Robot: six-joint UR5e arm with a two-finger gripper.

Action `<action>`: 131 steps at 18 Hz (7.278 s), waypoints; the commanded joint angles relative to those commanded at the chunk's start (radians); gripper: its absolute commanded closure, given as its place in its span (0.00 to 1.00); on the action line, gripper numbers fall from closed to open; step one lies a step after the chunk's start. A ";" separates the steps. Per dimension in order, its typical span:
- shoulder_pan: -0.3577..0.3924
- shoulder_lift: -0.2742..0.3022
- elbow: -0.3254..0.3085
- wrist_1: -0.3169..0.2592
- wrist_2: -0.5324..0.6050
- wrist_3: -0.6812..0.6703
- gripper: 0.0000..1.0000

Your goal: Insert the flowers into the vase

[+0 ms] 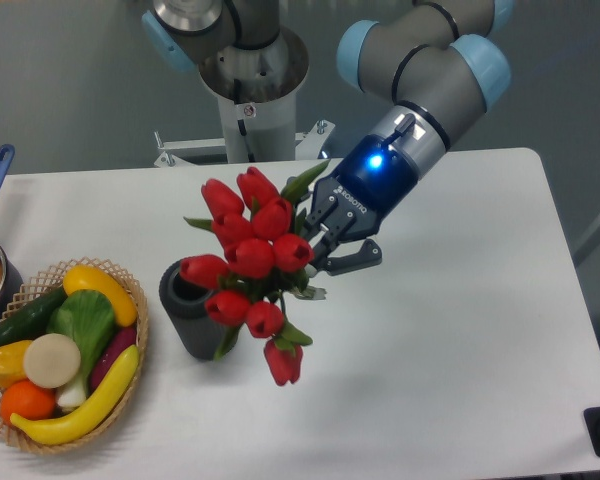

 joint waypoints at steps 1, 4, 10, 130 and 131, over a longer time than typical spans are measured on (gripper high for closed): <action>-0.005 0.006 -0.011 0.000 -0.009 0.000 0.78; -0.021 0.014 -0.048 0.000 -0.048 0.000 0.78; -0.055 0.025 -0.078 0.000 -0.157 0.002 0.78; 0.199 0.107 0.251 -0.379 0.986 0.825 0.00; 0.199 0.107 0.250 -0.379 0.986 0.825 0.00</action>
